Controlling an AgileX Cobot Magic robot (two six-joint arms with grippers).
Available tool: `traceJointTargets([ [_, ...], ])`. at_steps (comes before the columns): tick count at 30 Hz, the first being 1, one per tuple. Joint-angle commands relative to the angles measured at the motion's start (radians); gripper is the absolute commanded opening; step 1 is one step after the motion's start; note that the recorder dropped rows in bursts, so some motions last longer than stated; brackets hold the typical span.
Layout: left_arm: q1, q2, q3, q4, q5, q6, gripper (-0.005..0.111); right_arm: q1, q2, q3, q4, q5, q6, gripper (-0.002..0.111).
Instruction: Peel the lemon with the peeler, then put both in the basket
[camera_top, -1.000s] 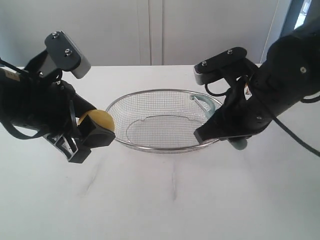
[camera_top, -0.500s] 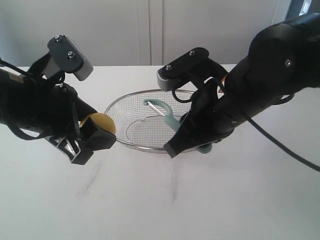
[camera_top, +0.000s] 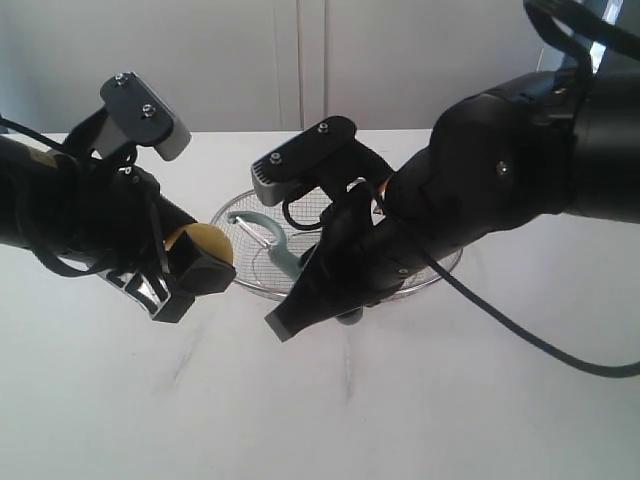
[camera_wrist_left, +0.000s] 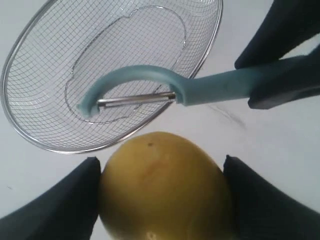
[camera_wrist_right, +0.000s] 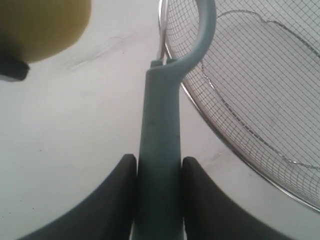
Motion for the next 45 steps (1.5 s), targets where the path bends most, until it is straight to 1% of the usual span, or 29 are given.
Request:
traceJointTargets([
  [1, 0.002, -0.002, 0.000, -0.015, -0.006, -0.002, 0.000, 0.023, -0.004, -0.008, 0.004, -0.017, -0.011, 0.000],
  [8, 0.002, 0.044, 0.000, -0.015, -0.006, -0.002, 0.000, 0.029, -0.004, -0.008, 0.005, -0.018, -0.007, 0.000],
  [23, 0.002, 0.047, 0.000, -0.015, -0.019, 0.006, 0.000, 0.029, -0.008, -0.008, 0.039, -0.018, -0.007, 0.000],
  [31, 0.002, 0.047, 0.000, -0.015, -0.019, 0.006, 0.000, 0.029, -0.082, -0.008, 0.039, -0.018, -0.007, 0.000],
  [40, 0.002, 0.047, 0.000, -0.015, -0.017, 0.006, 0.000, 0.029, -0.176, -0.008, 0.033, 0.058, -0.007, 0.000],
  [42, 0.002, 0.047, 0.000, -0.015, -0.011, 0.006, 0.000, 0.029, -0.183, -0.008, 0.002, 0.075, 0.010, 0.000],
  [43, 0.002, 0.047, 0.000, -0.015, -0.011, 0.006, 0.000, 0.029, -0.183, -0.008, -0.026, 0.077, 0.045, 0.000],
  [45, 0.002, 0.047, 0.000, -0.015, 0.002, 0.057, 0.000, 0.029, -0.177, -0.004, -0.137, 0.077, 0.158, 0.000],
])
